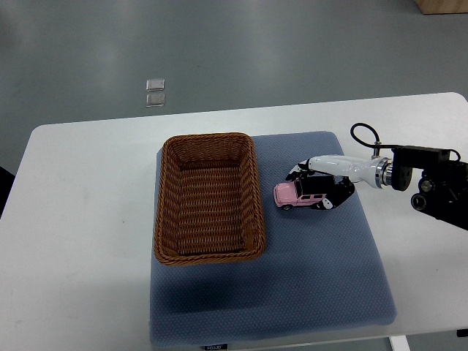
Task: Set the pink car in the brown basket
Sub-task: 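Close the right hand's fingers around the pink SUV and lift it, then carry the held SUV over the brown basket and lower it inside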
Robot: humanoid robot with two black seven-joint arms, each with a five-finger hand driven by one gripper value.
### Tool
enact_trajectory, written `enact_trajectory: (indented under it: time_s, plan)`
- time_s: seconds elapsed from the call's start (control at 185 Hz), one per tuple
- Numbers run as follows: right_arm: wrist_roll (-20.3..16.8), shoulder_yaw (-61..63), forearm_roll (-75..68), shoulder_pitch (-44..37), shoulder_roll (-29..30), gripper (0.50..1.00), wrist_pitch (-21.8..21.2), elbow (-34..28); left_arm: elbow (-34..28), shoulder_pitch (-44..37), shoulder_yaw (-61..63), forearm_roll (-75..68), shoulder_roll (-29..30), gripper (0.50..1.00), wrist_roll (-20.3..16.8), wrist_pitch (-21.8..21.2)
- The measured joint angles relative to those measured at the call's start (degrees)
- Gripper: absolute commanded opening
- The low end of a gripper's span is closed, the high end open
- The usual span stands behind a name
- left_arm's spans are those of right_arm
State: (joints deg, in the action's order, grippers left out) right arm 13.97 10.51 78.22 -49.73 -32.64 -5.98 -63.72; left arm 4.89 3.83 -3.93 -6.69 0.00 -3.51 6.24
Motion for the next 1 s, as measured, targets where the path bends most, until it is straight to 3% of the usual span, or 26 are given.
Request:
enact_trajectory:
  time_s: [0.173, 0.334, 0.426, 0.998]
  plan:
    - [0.0, -0.67, 0.03, -0.21, -0.06, 0.746, -0.07, 0.0, 0.02, 0.01, 0.06, 0.0, 0.0, 1.0, 0.08, -0.01]
    - [0.0, -1.16, 0.95, -0.45, -0.06, 0.58, -0.07, 0.08, 0.02, 0.02, 0.06, 0.0, 0.0, 1.0, 0.08, -0.01]
    - [-0.03, -1.18, 1.12, -0.46, -0.06, 0.511, 0.03, 0.16, 0.0, 0.03, 0.06, 0.0, 0.0, 1.0, 0.09, -0.01]
    - [0.2, 0.03, -0.05, -7.23, -2.13, 0.5, 5.15, 0.18, 0.01, 0.03, 0.06, 0.0, 0.0, 1.0, 0.09, -0.01]
